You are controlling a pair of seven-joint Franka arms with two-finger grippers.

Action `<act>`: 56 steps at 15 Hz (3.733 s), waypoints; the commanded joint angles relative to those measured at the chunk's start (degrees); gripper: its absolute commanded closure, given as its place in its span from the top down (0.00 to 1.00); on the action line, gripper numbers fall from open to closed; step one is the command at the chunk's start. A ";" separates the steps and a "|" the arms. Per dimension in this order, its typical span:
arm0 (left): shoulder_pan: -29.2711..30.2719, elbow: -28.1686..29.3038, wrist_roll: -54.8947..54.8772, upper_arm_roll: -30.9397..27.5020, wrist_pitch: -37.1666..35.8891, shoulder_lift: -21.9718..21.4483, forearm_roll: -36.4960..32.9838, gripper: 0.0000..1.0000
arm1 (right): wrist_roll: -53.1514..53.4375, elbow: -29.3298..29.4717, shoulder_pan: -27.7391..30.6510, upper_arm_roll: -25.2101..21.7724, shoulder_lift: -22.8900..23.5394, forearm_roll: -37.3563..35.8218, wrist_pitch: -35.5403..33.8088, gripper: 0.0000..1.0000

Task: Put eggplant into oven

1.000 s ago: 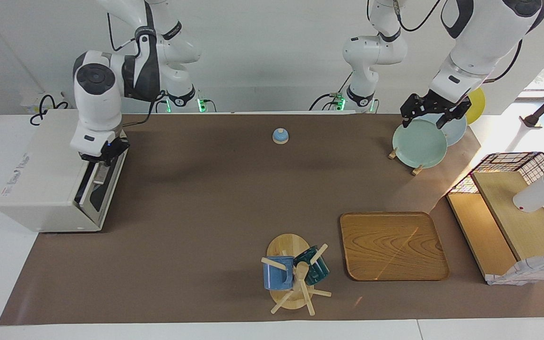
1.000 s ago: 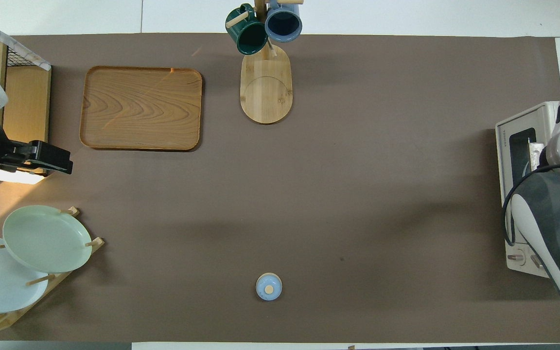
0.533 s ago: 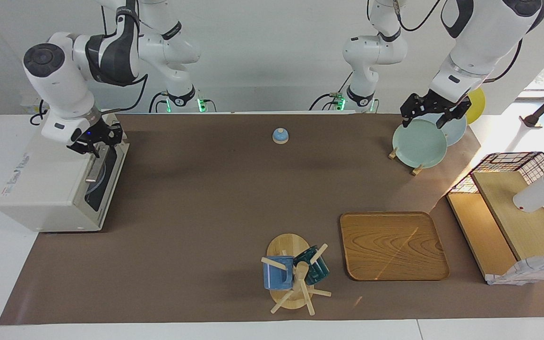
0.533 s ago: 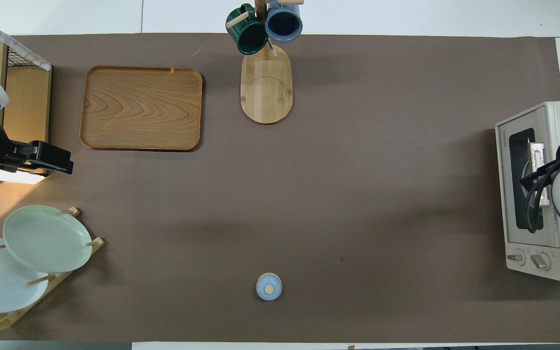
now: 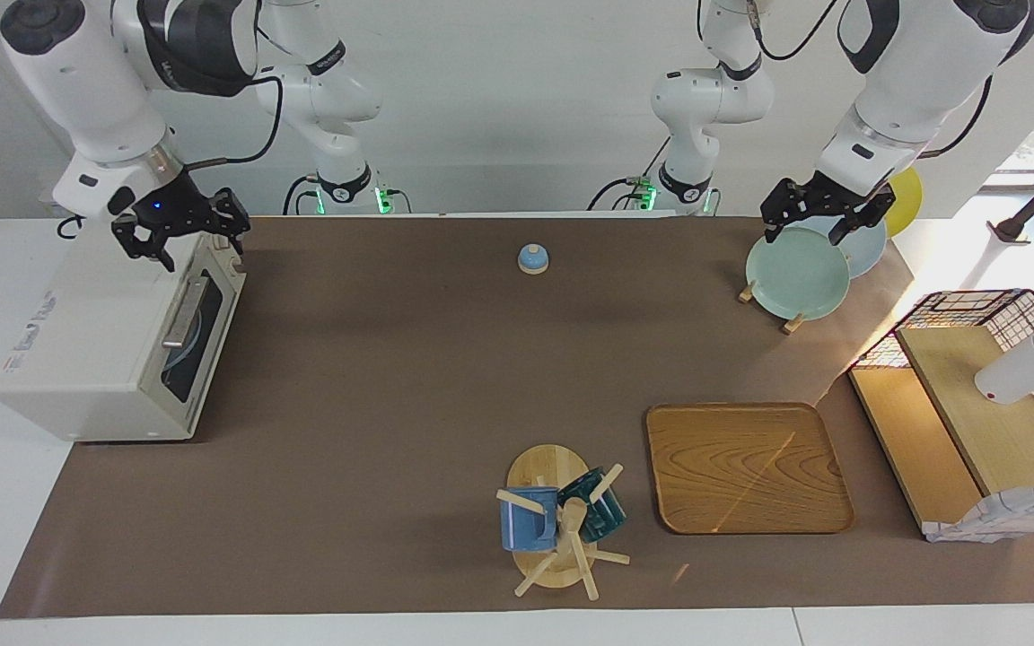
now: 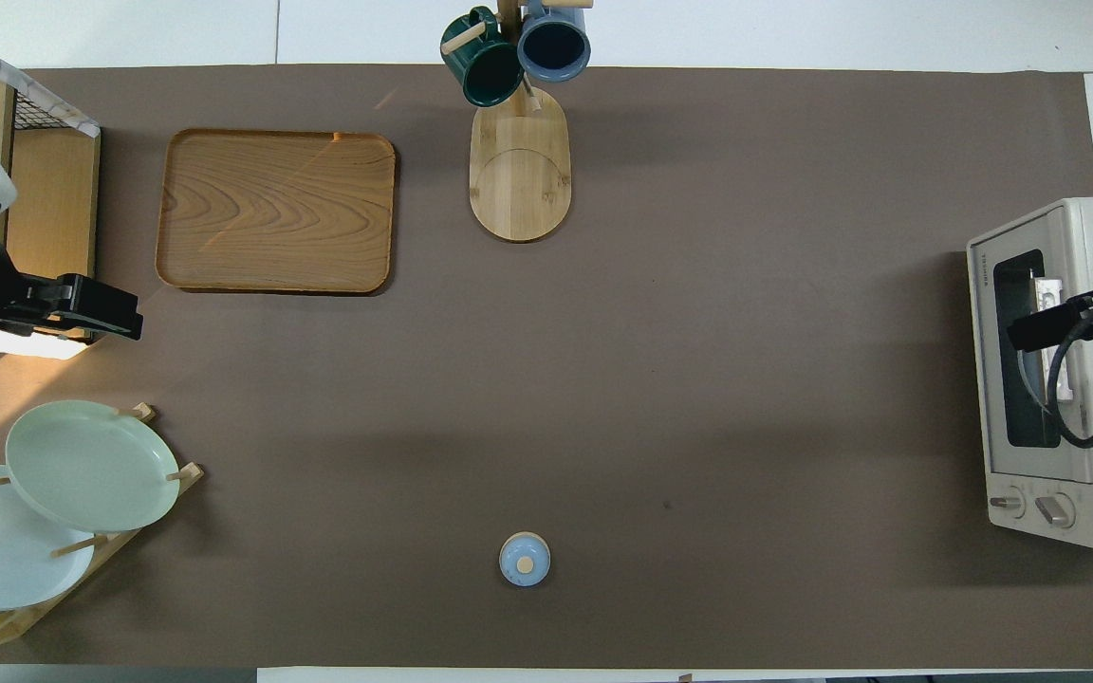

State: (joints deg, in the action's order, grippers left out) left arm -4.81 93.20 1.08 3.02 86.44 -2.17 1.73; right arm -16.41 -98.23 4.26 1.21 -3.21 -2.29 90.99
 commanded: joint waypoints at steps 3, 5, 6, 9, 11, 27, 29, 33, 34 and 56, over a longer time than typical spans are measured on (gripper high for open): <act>0.41 -0.48 -0.38 0.05 -0.84 0.14 0.12 1.00 | 1.38 1.20 0.14 -0.24 2.51 1.94 -1.16 1.00; 0.41 -0.48 -0.38 0.05 -0.84 0.14 0.12 1.00 | 1.47 1.20 -2.13 -1.12 2.77 1.33 -1.69 1.00; 0.50 -0.48 -0.38 0.05 -0.84 0.14 0.12 1.00 | 1.47 1.29 -2.32 -1.21 2.51 1.32 -2.21 1.00; 0.50 -0.48 -0.38 0.05 -0.84 0.14 0.12 1.00 | 1.56 0.24 -2.24 -1.47 0.93 1.15 -2.40 1.00; 0.41 -0.48 -0.38 0.05 -0.84 0.14 0.12 1.00 | 1.56 -0.56 -2.32 -1.92 0.75 1.23 -1.78 1.00; 0.50 -0.48 -0.38 0.05 -0.84 0.14 0.12 1.00 | 2.79 -0.21 -1.71 -3.76 0.31 1.59 -1.60 1.00; 0.50 -0.48 -0.38 0.05 -0.84 0.14 0.12 1.00 | 3.05 -0.29 -1.71 -3.76 0.22 1.67 -1.52 1.00; 0.50 -0.48 -0.38 0.05 -0.84 0.14 0.12 1.00 | 2.96 -0.12 -1.71 -3.76 0.22 1.67 -1.25 1.00; 0.50 -0.48 -0.38 0.05 -0.84 0.14 0.12 1.00 | 2.96 -0.12 -1.71 -3.76 0.22 1.67 -1.25 1.00; 0.50 -0.48 -0.38 0.05 -0.84 0.14 0.12 1.00 | 2.96 3.99 -2.50 -3.59 -0.83 2.03 -6.42 1.00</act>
State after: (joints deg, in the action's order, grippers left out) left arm -4.81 93.20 1.08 3.02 86.44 -2.16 1.73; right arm -14.64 -97.00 2.17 -2.11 -3.93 -2.19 87.65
